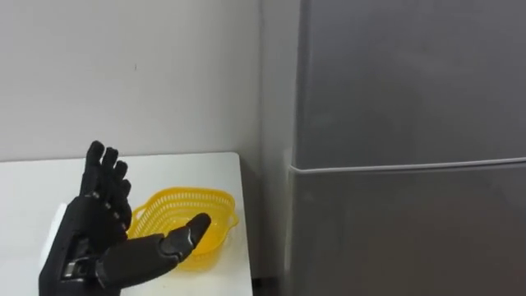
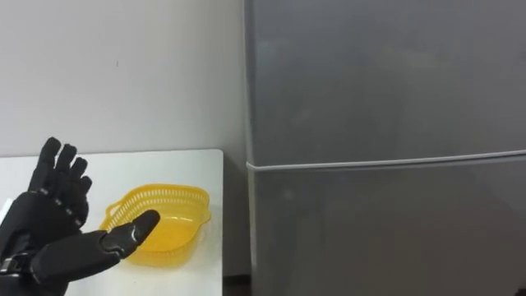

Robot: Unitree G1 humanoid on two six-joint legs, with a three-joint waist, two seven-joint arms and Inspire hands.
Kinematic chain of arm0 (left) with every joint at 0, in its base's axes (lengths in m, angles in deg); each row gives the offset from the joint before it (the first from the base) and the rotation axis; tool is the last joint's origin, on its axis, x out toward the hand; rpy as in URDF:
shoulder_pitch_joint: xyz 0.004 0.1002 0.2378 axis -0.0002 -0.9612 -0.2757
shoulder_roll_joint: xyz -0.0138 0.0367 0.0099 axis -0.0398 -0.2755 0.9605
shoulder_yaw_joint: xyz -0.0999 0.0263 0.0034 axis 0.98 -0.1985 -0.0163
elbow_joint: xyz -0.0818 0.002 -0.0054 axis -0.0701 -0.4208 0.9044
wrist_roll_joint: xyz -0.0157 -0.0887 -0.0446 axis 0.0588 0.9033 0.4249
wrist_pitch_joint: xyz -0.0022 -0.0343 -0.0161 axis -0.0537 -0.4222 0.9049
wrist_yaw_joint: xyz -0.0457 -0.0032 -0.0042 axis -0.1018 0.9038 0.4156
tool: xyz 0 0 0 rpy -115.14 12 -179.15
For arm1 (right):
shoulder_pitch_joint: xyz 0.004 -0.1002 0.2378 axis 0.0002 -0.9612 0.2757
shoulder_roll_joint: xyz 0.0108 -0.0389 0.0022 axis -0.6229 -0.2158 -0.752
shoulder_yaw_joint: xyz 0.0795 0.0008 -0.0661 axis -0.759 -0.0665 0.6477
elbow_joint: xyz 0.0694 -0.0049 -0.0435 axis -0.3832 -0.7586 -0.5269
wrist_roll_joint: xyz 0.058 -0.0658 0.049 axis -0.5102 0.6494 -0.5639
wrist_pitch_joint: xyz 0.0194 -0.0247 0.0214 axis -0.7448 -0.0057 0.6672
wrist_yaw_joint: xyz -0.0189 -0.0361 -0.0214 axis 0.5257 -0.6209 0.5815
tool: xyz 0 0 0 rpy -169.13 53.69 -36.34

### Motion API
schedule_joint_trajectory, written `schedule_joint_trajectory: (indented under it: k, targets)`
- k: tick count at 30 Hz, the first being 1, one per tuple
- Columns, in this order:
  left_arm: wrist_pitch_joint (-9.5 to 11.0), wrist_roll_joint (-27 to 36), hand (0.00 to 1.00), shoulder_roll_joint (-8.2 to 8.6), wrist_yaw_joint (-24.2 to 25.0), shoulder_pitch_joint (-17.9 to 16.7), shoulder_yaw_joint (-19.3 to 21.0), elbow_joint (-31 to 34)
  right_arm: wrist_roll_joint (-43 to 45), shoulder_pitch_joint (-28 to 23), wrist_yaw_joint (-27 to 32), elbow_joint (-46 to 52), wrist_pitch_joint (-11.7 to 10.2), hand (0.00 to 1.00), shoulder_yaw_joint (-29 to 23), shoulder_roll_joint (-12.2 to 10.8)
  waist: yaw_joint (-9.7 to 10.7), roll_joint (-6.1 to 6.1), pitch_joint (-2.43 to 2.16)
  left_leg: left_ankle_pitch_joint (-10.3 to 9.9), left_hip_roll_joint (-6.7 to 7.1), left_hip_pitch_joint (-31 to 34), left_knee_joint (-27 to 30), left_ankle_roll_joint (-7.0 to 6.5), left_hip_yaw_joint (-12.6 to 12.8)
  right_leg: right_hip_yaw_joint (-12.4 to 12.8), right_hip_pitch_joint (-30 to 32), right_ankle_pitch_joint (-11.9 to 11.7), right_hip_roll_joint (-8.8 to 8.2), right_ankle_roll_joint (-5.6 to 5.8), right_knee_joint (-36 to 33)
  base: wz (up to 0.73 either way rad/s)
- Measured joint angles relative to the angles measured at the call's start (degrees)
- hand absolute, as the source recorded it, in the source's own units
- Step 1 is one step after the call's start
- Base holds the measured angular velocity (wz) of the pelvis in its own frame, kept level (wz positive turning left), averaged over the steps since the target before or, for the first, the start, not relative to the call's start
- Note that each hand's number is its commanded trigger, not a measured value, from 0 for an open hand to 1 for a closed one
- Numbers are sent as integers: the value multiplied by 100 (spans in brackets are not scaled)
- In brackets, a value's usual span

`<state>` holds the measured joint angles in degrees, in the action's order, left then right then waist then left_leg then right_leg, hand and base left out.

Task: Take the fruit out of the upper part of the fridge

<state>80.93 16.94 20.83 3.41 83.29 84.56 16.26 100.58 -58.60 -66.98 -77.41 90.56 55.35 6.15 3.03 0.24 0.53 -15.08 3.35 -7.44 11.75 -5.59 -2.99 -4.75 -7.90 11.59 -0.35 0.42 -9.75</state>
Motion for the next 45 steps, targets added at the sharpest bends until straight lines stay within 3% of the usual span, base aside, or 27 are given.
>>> schedule_joint_trajectory:
  k: [8, 21, 29, 35, 45]
  targets:
    - [1, -4, 0, 2, 360, 668, -346, 52, 0, 100, -57, -8, -2, 0, 148, -1, -1, -58, -14, 1, -14, -12, -2, -1, 195, 15, -2, -8, -11, 13, -1, 0]
    - [0, -5, 0, 2, 461, 802, -399, 141, 1, 98, 10, -39, 19, 0, 264, -4, 15, -63, -5, 1, -39, 24, -9, 1, 293, 30, 55, -8, 3, 12, -9, 0]
    - [-1, -10, 0, 2, 446, 1307, -465, 454, -8, 161, 18, -74, 113, 0, 270, -4, 137, -97, -9, 3, -59, -26, -13, 5, 365, 166, 33, -16, 27, 3, 1, -5]
    - [-53, -12, 0, -4, 460, 1361, -621, 455, -9, 144, 6, -75, 148, 0, 269, -12, 271, -154, 18, 5, -69, -25, -14, 8, 420, 252, 50, -17, 43, 0, 6, -5]
    - [-155, -12, 0, -4, 469, 1361, -628, 455, -4, 152, 7, -68, 256, 0, 269, -13, 323, -148, 21, 7, -72, -6, -15, 11, 472, 306, 119, -21, 49, -6, -40, -3]
